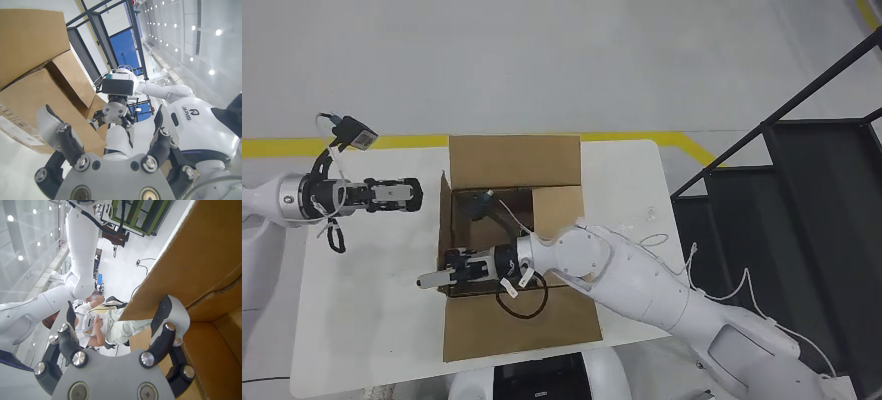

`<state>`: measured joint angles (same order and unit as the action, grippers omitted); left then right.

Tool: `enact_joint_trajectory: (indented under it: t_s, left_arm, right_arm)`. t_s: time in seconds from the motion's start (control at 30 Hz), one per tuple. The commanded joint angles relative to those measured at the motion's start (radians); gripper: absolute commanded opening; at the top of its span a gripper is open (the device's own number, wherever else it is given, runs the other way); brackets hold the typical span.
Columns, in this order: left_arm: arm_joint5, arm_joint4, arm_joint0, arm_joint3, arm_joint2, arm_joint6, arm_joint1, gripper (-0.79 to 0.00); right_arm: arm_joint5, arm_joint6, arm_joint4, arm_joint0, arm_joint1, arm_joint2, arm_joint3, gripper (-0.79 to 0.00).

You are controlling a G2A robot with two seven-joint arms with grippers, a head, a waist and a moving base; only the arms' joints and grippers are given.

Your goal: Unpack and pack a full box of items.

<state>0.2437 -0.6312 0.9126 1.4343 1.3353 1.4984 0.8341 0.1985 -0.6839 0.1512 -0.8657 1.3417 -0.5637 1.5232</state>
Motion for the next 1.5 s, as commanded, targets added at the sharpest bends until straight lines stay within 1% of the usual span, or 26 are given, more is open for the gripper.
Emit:
enact_joint_trajectory:
  t_s: [0.0,0.1,0.23,0.37,0.43,0.5,0.57,0.67,0.77,0.83,0.93,1.03,1.13,1.23,1.33,1.43,1.47]
  left_arm:
    - [-0.026,-0.041,-0.021,-0.015,-0.011,0.021,0.003,0.000]
    - [-0.047,-0.056,-0.054,-0.036,-0.024,0.037,0.006,0.000]
    - [-0.062,-0.027,-0.081,-0.065,-0.047,0.037,0.005,0.000]
    - [-0.083,0.069,-0.063,-0.101,-0.062,-0.046,0.003,0.000]
    - [-0.102,0.096,-0.051,-0.130,-0.072,-0.070,0.003,0.000]
    - [-0.088,0.161,-0.048,-0.163,-0.075,-0.123,0.002,0.000]
    - [-0.079,0.179,-0.034,-0.187,-0.084,-0.149,0.003,0.000]
    - [-0.069,0.213,-0.016,-0.229,-0.084,-0.192,0.002,0.000]
    - [-0.069,0.205,-0.002,-0.277,-0.088,-0.199,0.004,0.000]
    - [-0.066,0.196,0.005,-0.305,-0.105,-0.200,0.009,0.000]
    - [-0.059,0.182,0.005,-0.334,-0.157,-0.199,0.025,0.000]
    - [-0.040,0.158,-0.011,-0.376,-0.211,-0.226,0.048,0.000]
    - [-0.017,0.125,-0.035,-0.429,-0.252,-0.235,0.070,0.000]
    - [0.009,0.101,-0.061,-0.477,-0.277,-0.224,0.087,0.000]
    - [0.038,0.068,-0.080,-0.505,-0.266,-0.191,0.090,0.000]
    - [0.053,0.055,-0.089,-0.495,-0.222,-0.157,0.077,0.000]
    - [0.054,0.067,-0.089,-0.477,-0.204,-0.154,0.071,0.000]
  right_arm:
    - [0.007,0.004,0.002,0.018,0.019,0.031,-0.027,0.000]
    - [0.014,0.005,-0.009,0.033,0.039,0.062,-0.058,0.000]
    - [0.017,0.015,-0.021,0.046,0.063,0.086,-0.100,0.000]
    - [0.007,0.024,-0.006,0.070,0.084,0.085,-0.130,0.000]
    - [0.011,0.023,-0.005,0.073,0.089,0.080,-0.137,0.000]
    - [0.013,0.017,-0.012,0.071,0.089,0.071,-0.136,0.000]
    - [0.014,0.014,-0.019,0.064,0.085,0.054,-0.125,0.000]
    - [0.016,0.005,-0.032,0.041,0.069,0.007,-0.085,0.000]
    - [0.007,-0.008,-0.060,-0.004,0.040,-0.063,-0.022,0.000]
    - [-0.002,-0.019,-0.076,-0.045,0.017,-0.123,0.027,0.000]
    - [-0.012,-0.031,-0.092,-0.125,-0.019,-0.225,0.105,0.000]
    - [-0.017,-0.033,-0.110,-0.215,-0.051,-0.327,0.179,0.000]
    - [-0.016,-0.041,-0.108,-0.296,-0.074,-0.412,0.241,0.000]
    - [-0.012,-0.054,-0.097,-0.356,-0.091,-0.477,0.283,0.000]
    - [-0.005,-0.063,-0.083,-0.401,-0.102,-0.526,0.310,0.000]
    - [0.004,-0.064,-0.067,-0.436,-0.111,-0.570,0.323,0.000]
    - [0.007,-0.061,-0.062,-0.447,-0.114,-0.586,0.324,0.000]
